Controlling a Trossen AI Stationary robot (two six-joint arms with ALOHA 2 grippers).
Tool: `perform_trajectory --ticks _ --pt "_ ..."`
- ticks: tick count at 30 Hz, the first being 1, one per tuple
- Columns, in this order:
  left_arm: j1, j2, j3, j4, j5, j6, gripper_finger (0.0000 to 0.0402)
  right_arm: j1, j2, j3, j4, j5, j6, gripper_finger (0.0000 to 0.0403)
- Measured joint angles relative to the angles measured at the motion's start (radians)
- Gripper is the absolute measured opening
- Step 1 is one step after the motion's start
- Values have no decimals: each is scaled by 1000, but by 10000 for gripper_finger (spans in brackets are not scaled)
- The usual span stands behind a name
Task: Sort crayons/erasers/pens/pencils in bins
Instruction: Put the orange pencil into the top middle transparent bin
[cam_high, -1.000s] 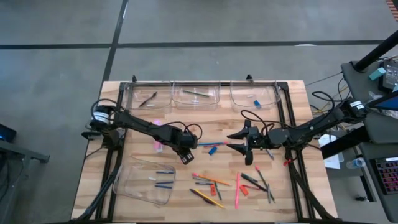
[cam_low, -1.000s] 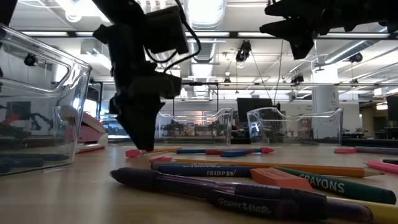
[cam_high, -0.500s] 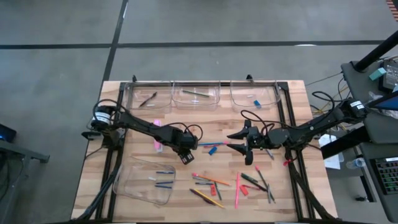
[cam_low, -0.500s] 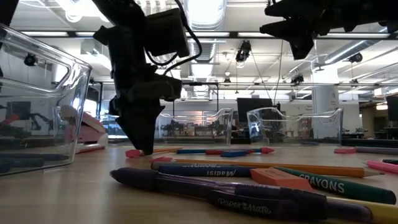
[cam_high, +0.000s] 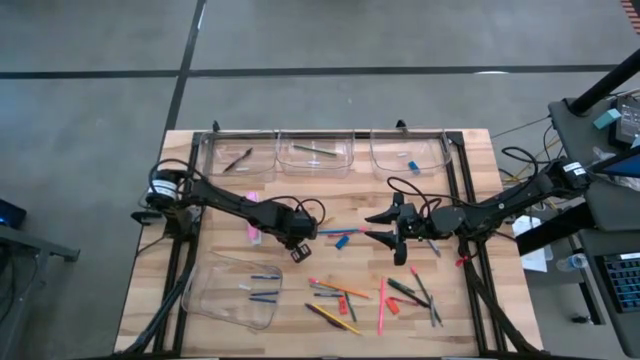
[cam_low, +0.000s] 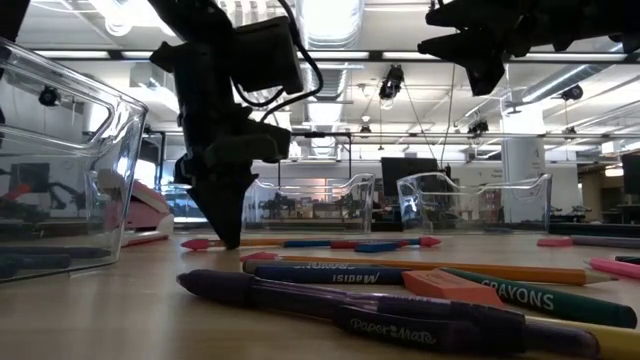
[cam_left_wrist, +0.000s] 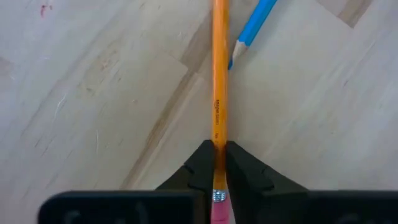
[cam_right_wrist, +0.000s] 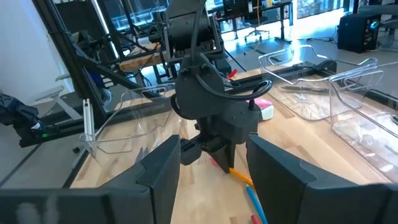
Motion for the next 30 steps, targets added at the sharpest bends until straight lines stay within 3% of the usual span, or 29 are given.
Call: perform_trajectory --ticks 12,19,23,30 --pt "16 -136 -3 -64 -89 57 9 0 0 -3 -1 0 0 173" --pt "80 -287 40 -56 -182 301 9 0 0 -5 0 1 -7 173" --pt "158 -357 93 -41 -245 529 9 0 0 -5 1 10 -8 173" --pt "341 -341 204 -50 -253 888 9 0 0 -5 3 24 -13 173"
